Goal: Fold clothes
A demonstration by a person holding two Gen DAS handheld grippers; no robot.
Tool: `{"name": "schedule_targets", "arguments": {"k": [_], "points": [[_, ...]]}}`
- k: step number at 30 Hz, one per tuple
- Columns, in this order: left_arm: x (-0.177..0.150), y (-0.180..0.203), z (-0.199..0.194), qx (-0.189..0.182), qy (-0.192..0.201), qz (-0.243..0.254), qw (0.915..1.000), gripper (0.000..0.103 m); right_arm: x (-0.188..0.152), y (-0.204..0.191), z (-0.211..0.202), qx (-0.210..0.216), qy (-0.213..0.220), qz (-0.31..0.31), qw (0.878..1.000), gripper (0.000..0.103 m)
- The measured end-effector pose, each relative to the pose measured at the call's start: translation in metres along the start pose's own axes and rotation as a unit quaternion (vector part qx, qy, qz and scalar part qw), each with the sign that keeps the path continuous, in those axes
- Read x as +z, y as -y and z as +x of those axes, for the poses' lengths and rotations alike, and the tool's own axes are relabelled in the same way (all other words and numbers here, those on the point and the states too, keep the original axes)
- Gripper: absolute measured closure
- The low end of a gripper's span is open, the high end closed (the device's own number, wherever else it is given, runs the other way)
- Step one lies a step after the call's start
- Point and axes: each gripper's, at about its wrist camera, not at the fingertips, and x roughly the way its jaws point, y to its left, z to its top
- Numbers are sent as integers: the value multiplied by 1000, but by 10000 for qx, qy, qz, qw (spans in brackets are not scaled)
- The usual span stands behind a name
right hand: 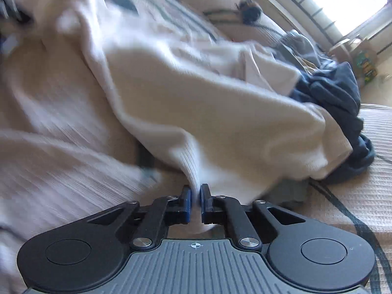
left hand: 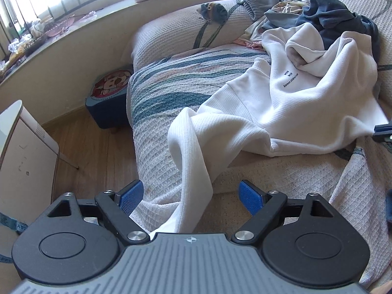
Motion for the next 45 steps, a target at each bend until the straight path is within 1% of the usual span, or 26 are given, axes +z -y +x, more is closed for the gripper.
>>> {"name": "schedule_targets", "arguments": {"k": [2,3,5,6,9,11,13,14,15,18,21,22,23,24,25,26,28,33,36,38,39,40,41,43,44,45], "points": [[4,-5,-5,28,98,-71,9999,19,18,-8,-28,875,48,-43,9961,103],[5,-8,-9,41,169,-97,9998,19,25,-15,-37,1181,57,-150,9929,103],[7,-15,-17,102,318,-154,9993,17,37,-34,-50,1388,139,-405,9894,103],[7,-18,-20,123,362,-175,9991,17,40,-39,-50,1322,164,-457,9900,103],[5,-24,-26,112,413,-180,9989,16,41,-41,-38,787,183,-417,9959,103],[2,-24,-26,96,393,-152,9991,14,35,-29,-24,517,44,-214,9984,103],[1,-21,-23,88,321,-110,9994,13,22,-24,-15,167,-97,-175,9997,95],[1,-19,-20,83,282,-83,9995,13,14,-23,-12,-12,-160,-178,9997,95],[2,-15,-18,64,261,-36,9996,13,6,-21,-11,-113,-196,-124,9997,95],[4,3,-12,-105,244,247,9993,13,-16,-18,-11,-224,-198,160,9994,95],[6,26,-10,-136,347,649,9972,12,-25,-20,-8,-379,-258,103,9989,94],[7,33,-10,-43,422,788,9960,12,-26,-20,-6,-426,-254,75,9987,94],[7,40,-9,139,501,939,9942,12,-27,-19,-4,-473,-252,45,9986,94],[7,46,-6,364,557,1087,9918,12,-27,-19,-3,-520,-254,18,9983,90],[8,50,-3,543,569,1231,9893,12,-27,-19,-3,-559,-256,-13,9981,84],[9,54,1,711,580,1369,9863,12,-27,-18,-1,-568,-251,-62,9981,82],[10,58,6,787,590,1519,9835,12,-26,-17,4,-568,-256,-175,9979,77],[14,73,24,912,661,1940,9745,12,-26,-18,23,-632,-334,-484,9963,76],[16,85,33,980,837,2228,9663,17,-27,-20,32,-685,-421,-712,9942,76],[18,95,34,898,967,2425,9611,28,-28,-20,35,-598,-451,-775,9942,76],[19,100,35,837,1015,2524,9586,30,-28,-20,37,-570,-463,-785,9942,76],[19,104,36,734,1036,2618,9567,35,-27,-19,39,-550,-470,-796,9942,76],[18,108,37,626,1054,2710,9547,48,-27,-19,40,-529,-478,-806,9942,76],[15,111,43,404,972,2816,9537,62,-27,-19,45,-511,-514,-832,9939,76],[14,111,45,328,905,2847,9538,72,-27,-20,48,-489,-545,-864,9936,76],[12,111,48,248,839,2869,9539,77,-27,-22,49,-474,-550,-905,9932,76]]}}
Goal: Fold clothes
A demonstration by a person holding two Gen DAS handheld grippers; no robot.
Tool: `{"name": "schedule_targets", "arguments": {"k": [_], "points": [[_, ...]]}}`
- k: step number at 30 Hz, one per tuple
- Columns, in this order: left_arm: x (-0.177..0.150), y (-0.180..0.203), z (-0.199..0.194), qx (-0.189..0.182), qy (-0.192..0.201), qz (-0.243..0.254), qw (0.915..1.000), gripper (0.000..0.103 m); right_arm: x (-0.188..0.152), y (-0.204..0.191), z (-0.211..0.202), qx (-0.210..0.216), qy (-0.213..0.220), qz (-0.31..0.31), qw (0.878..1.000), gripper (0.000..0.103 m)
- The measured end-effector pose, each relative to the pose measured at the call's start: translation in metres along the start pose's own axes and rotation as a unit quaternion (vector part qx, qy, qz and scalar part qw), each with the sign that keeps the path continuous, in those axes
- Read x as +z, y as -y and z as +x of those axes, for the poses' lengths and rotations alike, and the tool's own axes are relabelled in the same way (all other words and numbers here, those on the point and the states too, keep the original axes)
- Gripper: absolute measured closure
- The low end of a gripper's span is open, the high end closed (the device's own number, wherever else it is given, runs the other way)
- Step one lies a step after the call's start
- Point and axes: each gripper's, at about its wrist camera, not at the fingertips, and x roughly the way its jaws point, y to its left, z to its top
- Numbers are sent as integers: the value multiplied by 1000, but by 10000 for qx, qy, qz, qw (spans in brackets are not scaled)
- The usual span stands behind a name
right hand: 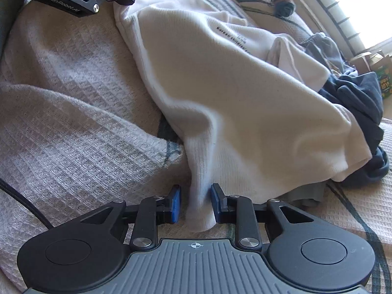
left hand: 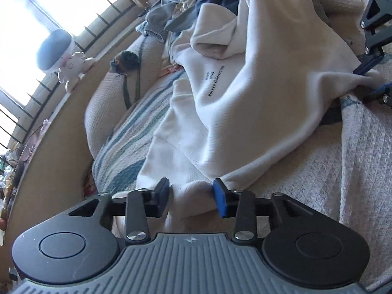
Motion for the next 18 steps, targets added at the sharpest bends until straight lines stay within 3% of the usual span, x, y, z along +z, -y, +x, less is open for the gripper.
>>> {"name": "schedule_targets", "arguments": {"k": [1,3,6,8,14,18], "points": [[-2,-2,0,-131,-24,-82,9999,84,0,-1,1,-4,17,-41,10000,76],[-6,-7,-1,-336,-49,-241,9991,88,-2,-1,3,15,46,-46,10000,78],[-11,-18,-3,-490,7,-345,9982,90,-1,7,3,48,80,75,9999,95],[-11,-30,-4,-519,37,-538,9972,90,2,14,-2,189,125,176,9996,96],[-18,-73,-11,-464,172,-1367,9894,90,13,32,-35,900,183,477,9946,96],[-29,-91,-24,-252,255,-1565,9870,90,20,27,-65,1875,188,966,9773,96]]}}
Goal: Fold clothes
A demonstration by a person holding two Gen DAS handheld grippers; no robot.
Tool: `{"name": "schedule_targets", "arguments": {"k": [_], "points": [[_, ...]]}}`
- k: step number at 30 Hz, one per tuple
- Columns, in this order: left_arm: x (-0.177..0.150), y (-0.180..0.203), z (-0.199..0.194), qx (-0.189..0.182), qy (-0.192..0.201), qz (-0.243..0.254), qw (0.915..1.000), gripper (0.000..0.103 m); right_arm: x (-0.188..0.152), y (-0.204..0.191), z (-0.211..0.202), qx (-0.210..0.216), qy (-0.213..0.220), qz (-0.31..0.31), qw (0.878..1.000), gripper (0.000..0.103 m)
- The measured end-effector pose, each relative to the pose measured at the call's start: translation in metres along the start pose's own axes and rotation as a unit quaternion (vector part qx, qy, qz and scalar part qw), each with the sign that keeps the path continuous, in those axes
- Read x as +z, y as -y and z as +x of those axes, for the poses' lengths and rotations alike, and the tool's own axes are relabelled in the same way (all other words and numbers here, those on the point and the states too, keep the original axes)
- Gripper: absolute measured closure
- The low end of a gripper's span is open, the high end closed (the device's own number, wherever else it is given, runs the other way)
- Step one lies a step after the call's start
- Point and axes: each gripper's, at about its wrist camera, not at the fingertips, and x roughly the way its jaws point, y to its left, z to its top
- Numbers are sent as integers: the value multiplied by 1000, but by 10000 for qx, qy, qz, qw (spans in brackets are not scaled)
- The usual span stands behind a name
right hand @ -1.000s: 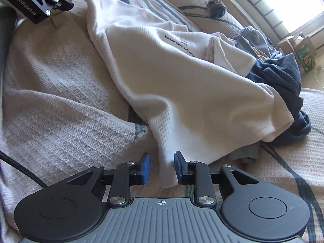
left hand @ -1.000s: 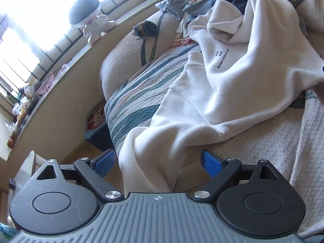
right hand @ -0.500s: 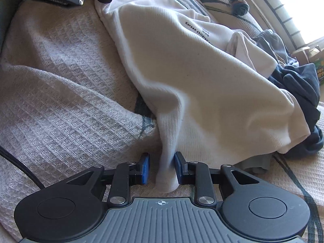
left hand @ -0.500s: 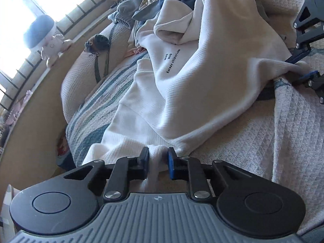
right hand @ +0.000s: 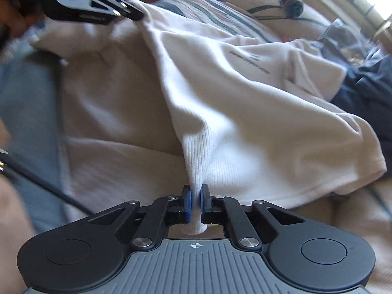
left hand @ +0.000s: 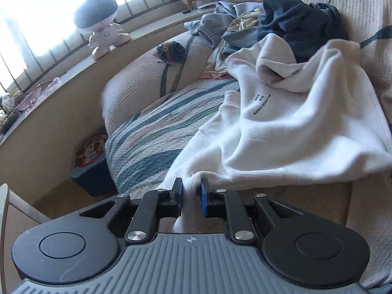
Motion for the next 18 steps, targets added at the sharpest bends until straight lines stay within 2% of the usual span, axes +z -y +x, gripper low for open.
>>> {"name": "schedule_targets", "arguments": {"k": [5,10,14,16,18], "points": [[-10,-10,-20,-38,79,-159,9998,90,-2,-45,-16,1293,-68,449,9906,95],[-29,-6,-25,-12,-48,-16,10000,89,-15,-60,-9,1580,-139,986,9824,95],[-37,-9,-20,-173,-355,-248,9989,84,-13,-61,11,1449,-344,985,9839,92],[-37,-15,-26,-399,-409,-440,9974,83,-11,-53,19,1374,-472,1199,9821,90],[-30,-25,-41,-592,-311,-583,9961,81,-6,-40,9,1527,-412,1310,9787,89]]}}
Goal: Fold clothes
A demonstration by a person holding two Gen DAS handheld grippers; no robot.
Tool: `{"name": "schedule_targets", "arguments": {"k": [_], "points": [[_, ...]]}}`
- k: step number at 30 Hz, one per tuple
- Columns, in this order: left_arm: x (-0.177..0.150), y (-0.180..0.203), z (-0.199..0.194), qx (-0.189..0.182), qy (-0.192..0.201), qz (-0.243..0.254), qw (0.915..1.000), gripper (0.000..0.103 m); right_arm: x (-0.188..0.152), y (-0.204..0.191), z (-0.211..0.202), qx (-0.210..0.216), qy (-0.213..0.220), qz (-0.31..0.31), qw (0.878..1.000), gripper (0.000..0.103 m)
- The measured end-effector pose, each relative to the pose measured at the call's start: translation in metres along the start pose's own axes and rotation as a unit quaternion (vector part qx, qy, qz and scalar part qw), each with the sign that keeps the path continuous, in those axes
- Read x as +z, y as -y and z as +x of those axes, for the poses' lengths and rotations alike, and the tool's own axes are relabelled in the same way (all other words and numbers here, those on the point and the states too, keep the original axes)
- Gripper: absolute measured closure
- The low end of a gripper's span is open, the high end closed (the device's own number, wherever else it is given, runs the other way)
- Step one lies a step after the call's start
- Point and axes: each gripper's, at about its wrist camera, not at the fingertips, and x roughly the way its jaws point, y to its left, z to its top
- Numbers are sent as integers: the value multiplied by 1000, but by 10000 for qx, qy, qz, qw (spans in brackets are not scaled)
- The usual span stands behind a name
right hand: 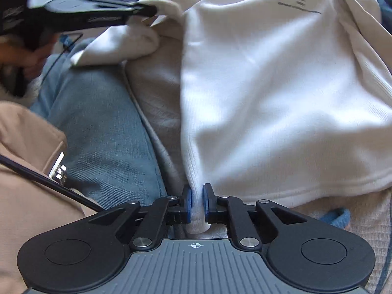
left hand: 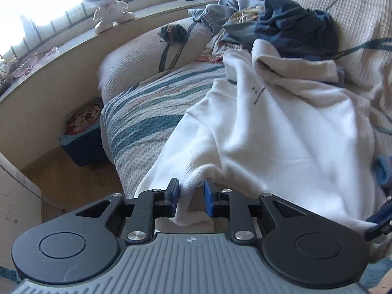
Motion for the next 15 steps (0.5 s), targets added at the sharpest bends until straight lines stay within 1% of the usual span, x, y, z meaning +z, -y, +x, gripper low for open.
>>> {"name": "schedule_targets", "arguments": {"k": [1,2,3,4,6,7,8,9,10,11,13,14,15], "points": [[8,-4,-5,-55,51,19,10000,78,5,3,-13,138,87,-22,9999,88],[15,-7,-10,-110,103,39,9999,74,11,7,-28,182,201,-65,9996,88],[23,-11,-14,-158,152,64,9997,72,18,11,-43,144,338,-124,9992,88],[31,-12,-13,-125,187,148,9996,71,27,16,-58,67,499,-162,9986,88],[50,-9,-5,129,278,460,9985,70,47,29,-82,-175,812,-228,9963,87],[59,-9,1,172,297,547,9979,66,58,35,-90,-365,946,-295,9944,85],[67,-8,7,201,321,634,9973,63,68,43,-95,-617,1055,-390,9917,84],[75,-8,13,89,392,715,9966,61,78,52,-97,-839,1144,-482,9887,84],[81,-6,19,-59,485,804,9956,58,89,62,-99,-997,1222,-569,9858,84],[87,-5,26,-244,577,883,9941,57,100,71,-100,-1096,1298,-644,9834,84],[96,0,45,-375,571,970,9929,57,124,84,-98,-1231,1439,-796,9787,83],[101,2,55,-429,566,1010,9924,57,139,90,-95,-1314,1507,-890,9758,82],[104,3,67,-373,540,1022,9926,57,155,96,-93,-1396,1576,-984,9726,79]]}}
